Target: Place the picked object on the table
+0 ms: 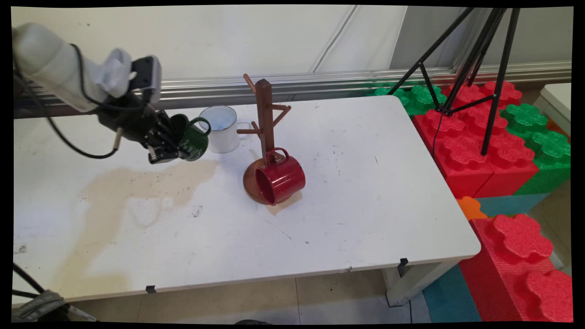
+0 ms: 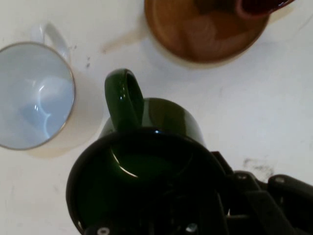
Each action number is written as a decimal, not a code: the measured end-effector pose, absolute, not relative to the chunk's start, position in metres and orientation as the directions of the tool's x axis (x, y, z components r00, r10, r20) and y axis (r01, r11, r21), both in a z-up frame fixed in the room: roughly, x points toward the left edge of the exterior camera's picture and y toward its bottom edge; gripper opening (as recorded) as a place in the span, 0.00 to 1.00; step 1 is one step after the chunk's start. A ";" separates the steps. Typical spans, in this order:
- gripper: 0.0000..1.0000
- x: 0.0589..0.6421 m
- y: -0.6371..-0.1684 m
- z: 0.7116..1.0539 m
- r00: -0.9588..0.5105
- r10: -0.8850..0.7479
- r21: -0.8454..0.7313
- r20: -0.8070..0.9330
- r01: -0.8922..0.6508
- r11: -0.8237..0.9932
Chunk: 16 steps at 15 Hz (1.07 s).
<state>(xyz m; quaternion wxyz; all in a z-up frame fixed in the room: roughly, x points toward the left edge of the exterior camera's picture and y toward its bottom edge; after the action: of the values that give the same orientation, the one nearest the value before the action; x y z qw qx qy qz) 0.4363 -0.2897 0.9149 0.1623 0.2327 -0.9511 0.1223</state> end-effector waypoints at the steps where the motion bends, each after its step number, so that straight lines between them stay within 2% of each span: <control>1: 0.00 0.435 -0.297 0.909 -0.844 -0.412 -0.156 0.343 -0.484 0.861; 16: 0.00 0.428 -0.339 0.851 -0.888 -0.444 -0.122 0.120 -0.457 0.881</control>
<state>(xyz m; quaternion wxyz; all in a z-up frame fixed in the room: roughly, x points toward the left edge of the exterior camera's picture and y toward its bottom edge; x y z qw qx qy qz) 0.4278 -0.3391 0.8509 0.0441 0.2325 -0.9688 0.0736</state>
